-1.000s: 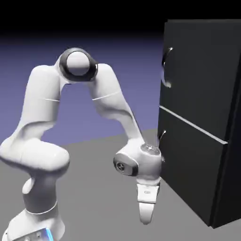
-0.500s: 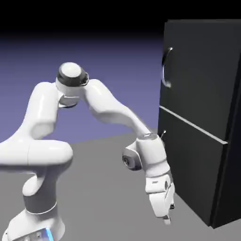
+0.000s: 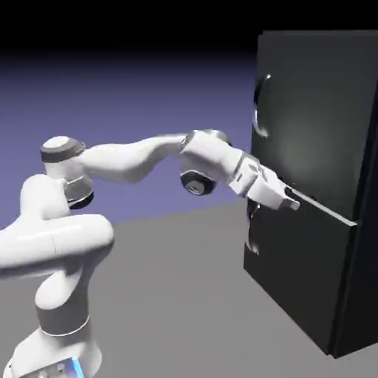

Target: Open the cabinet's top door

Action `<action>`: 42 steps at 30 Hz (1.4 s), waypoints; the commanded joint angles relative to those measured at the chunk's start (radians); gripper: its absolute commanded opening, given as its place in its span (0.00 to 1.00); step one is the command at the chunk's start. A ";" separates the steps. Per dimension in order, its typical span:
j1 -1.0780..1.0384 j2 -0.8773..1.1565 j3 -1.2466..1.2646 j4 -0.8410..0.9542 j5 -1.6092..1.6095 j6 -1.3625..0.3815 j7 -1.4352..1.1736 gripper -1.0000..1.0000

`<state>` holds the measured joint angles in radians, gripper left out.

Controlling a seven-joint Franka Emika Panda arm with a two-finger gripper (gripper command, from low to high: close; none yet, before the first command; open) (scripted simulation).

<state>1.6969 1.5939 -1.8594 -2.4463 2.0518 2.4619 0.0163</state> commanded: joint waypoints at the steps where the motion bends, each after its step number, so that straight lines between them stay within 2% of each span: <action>1: 0.032 0.037 -0.022 0.011 0.035 -0.011 -0.008 1.00; 4: 0.108 0.128 -0.099 0.028 0.128 -0.035 -0.033 1.00; 9: 0.144 0.169 -0.212 0.002 0.210 -0.041 -0.053 1.00; 14: -0.008 0.164 -0.194 0.131 0.281 -0.055 -0.042 1.00; 15: -0.008 0.164 -0.194 0.131 0.281 -0.055 -0.042 0.00; 20: 0.081 0.169 -0.237 -0.014 0.346 -0.196 -0.162 0.00; 31: 0.209 0.128 -0.458 -0.350 0.324 -0.668 -0.414 0.00; 42: 0.120 -0.077 -0.780 -0.465 0.066 -1.146 -0.649 0.00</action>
<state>1.8164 1.5169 -2.6393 -2.9112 2.1175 1.3148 -0.6323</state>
